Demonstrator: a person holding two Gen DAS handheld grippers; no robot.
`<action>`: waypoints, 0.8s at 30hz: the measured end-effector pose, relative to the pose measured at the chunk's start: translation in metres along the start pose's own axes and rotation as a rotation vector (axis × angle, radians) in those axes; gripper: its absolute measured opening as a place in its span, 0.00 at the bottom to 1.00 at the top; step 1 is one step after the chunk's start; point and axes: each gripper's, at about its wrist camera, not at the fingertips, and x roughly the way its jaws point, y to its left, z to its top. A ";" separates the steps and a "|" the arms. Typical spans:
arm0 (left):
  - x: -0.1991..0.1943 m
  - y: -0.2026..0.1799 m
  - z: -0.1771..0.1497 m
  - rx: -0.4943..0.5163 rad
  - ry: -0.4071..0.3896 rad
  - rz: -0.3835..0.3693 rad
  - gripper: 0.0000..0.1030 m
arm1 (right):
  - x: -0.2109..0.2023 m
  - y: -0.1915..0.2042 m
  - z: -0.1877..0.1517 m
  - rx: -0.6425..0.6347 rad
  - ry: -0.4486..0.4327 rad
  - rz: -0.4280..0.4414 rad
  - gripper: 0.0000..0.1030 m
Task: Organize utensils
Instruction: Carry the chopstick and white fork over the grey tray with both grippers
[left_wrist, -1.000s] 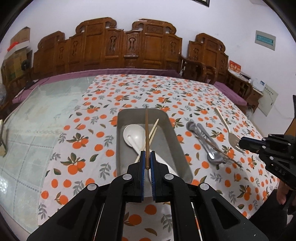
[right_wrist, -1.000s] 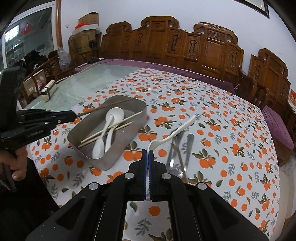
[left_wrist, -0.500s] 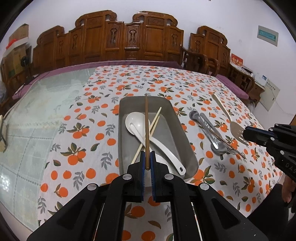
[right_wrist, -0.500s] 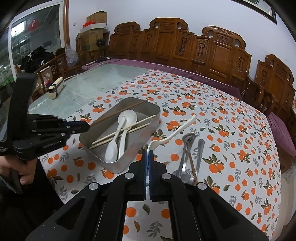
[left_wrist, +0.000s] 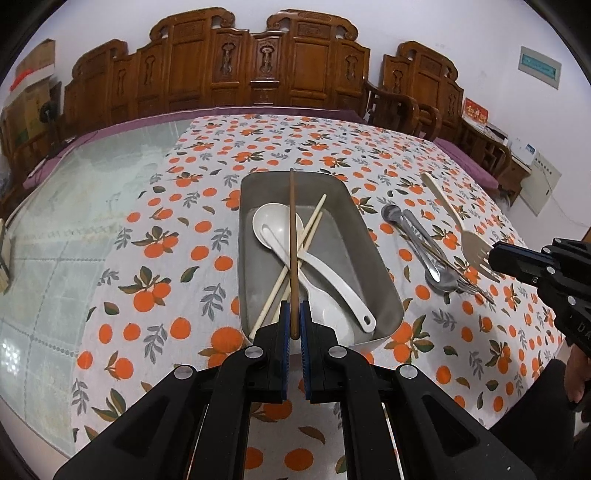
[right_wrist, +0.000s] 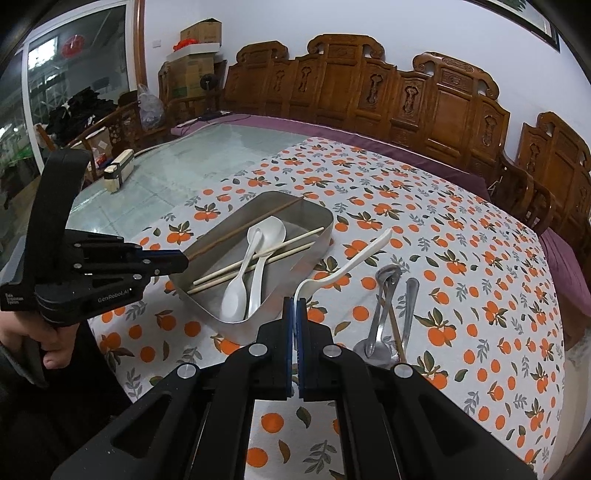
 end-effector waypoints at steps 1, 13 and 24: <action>0.000 0.001 0.000 0.000 0.003 0.002 0.04 | 0.000 0.000 0.000 0.001 0.000 0.001 0.02; -0.002 0.000 0.002 0.020 0.004 -0.017 0.20 | 0.007 0.009 -0.003 -0.010 0.007 0.011 0.02; -0.016 0.032 0.016 -0.066 -0.063 0.015 0.30 | 0.012 0.015 0.007 -0.022 -0.012 0.046 0.02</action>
